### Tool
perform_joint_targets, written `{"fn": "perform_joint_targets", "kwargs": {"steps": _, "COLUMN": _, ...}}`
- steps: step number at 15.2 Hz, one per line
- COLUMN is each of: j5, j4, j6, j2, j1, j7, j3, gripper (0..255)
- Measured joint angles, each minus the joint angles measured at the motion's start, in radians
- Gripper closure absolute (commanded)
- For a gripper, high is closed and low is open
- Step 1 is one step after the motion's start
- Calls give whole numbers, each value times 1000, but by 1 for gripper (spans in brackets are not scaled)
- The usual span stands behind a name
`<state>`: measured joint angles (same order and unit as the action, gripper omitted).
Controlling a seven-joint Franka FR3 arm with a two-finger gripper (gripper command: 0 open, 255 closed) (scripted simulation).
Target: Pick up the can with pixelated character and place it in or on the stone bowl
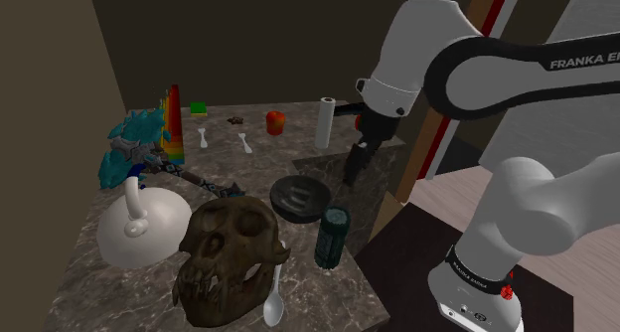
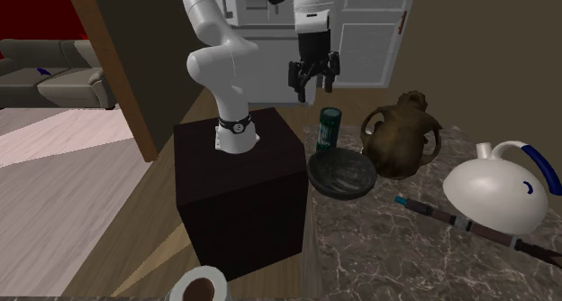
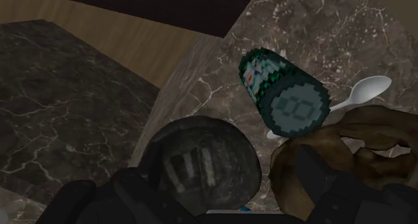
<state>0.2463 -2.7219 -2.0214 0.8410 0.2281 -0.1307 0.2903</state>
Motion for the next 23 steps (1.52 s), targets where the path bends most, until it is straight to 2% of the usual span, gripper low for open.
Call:
{"fn": "perform_joint_targets", "kwargs": {"steps": 7, "j5": 109, "j4": -81, "j6": -169, "j2": -77, "j1": 99, "j7": -83, "j3": 142, "gripper": 0}}
{"fn": "perform_joint_targets", "kwargs": {"steps": 14, "j5": 135, "j4": -119, "j6": -306, "j2": -173, "j1": 99, "j7": -86, "j3": 187, "gripper": 0}}
{"fn": "perform_joint_targets", "kwargs": {"steps": 21, "j5": 137, "j4": -122, "j6": -319, "j2": -184, "j1": 97, "j7": -85, "j3": 190, "gripper": 0}}
{"fn": "perform_joint_targets", "kwargs": {"steps": 22, "j5": 137, "j4": -122, "j6": -319, "j2": -184, "j1": 97, "j7": -85, "j3": 190, "gripper": 255}}
{"fn": "perform_joint_targets", "kwargs": {"steps": 23, "j5": 136, "j4": -122, "j6": -319, "j2": -184, "j1": 97, "j7": -85, "j3": 190, "gripper": 255}}
